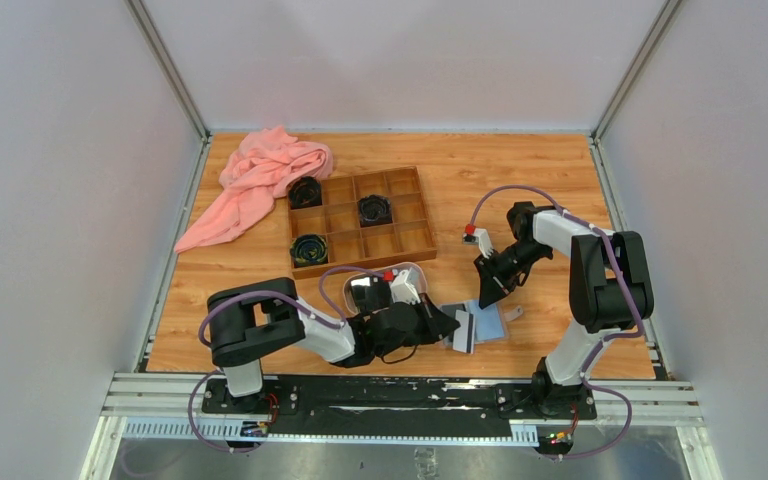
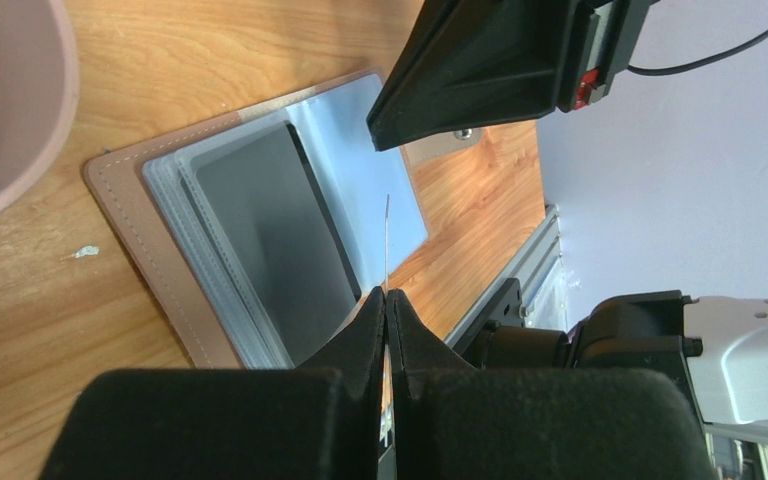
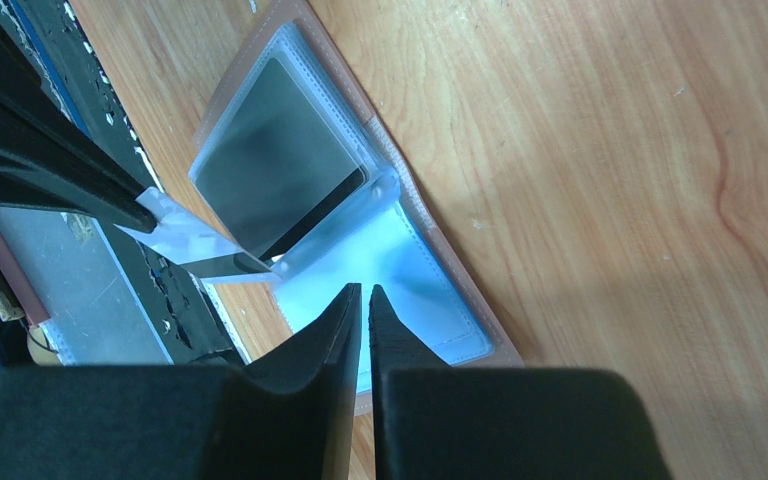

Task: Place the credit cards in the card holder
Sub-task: Insert the credit card into the card holder.

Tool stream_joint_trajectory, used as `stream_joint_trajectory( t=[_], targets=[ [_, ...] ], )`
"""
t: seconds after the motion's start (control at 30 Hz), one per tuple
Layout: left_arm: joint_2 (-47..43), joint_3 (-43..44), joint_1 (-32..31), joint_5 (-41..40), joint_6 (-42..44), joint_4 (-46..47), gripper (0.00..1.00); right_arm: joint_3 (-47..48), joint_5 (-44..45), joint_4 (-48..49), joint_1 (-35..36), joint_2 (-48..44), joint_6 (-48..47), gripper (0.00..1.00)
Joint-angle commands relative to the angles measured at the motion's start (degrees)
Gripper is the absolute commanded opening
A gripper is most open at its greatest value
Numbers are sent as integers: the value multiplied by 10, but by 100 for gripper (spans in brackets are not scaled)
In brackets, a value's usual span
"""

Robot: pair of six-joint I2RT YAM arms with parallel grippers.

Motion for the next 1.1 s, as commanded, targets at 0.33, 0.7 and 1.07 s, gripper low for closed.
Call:
stream_joint_trajectory(
  t=[0.33,0.7,1.07],
  targets=[
    [9,7,7,3,-20,-23,0,-7,-3,-17,9,-1,-12,11],
    [2,-1,9,6,-23,-23,0,-7,-2,-17,9,1,-12,11],
    [4,-3,9,12,-25,-23,0,-8,-2,-17,9,0,-13,11]
  ],
)
